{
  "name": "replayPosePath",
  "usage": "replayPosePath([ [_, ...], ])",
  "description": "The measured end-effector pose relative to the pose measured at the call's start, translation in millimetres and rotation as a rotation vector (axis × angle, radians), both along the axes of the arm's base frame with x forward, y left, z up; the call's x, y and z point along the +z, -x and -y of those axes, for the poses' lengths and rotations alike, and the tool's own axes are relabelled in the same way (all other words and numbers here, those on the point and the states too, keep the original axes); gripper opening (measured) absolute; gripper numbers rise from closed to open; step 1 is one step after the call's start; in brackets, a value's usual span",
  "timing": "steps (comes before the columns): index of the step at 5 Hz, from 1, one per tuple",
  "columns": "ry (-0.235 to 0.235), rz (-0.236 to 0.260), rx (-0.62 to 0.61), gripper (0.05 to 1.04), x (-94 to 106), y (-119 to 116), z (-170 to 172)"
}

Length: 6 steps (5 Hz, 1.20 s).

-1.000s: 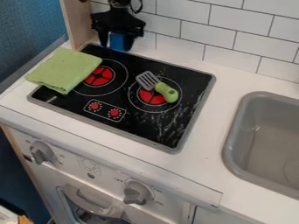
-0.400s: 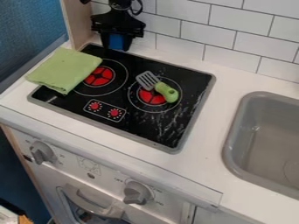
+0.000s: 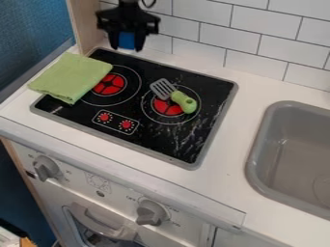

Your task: Put the blue object to the bottom right edge of the stove.

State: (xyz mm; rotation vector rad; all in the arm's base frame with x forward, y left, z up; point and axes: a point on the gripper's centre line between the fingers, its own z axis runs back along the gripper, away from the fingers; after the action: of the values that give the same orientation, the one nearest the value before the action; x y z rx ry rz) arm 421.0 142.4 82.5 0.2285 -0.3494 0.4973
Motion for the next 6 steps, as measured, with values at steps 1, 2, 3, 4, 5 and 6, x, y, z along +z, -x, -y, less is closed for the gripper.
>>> replayPosePath([
  [1,-0.03,0.003,-0.017,0.612,13.4,16.8,21.8],
  [2,0.026,0.005,-0.087,0.612,11.4,47.8,53.7],
  [3,0.071,-0.044,-0.163,0.612,2.9,84.0,87.1],
  [4,0.077,-0.061,-0.288,0.612,-6.0,113.8,120.3],
  [5,0.055,-0.101,-0.369,0.612,-27.1,134.6,144.9],
  [6,0.036,-0.12,-0.425,0.612,-39.8,147.3,162.2],
])
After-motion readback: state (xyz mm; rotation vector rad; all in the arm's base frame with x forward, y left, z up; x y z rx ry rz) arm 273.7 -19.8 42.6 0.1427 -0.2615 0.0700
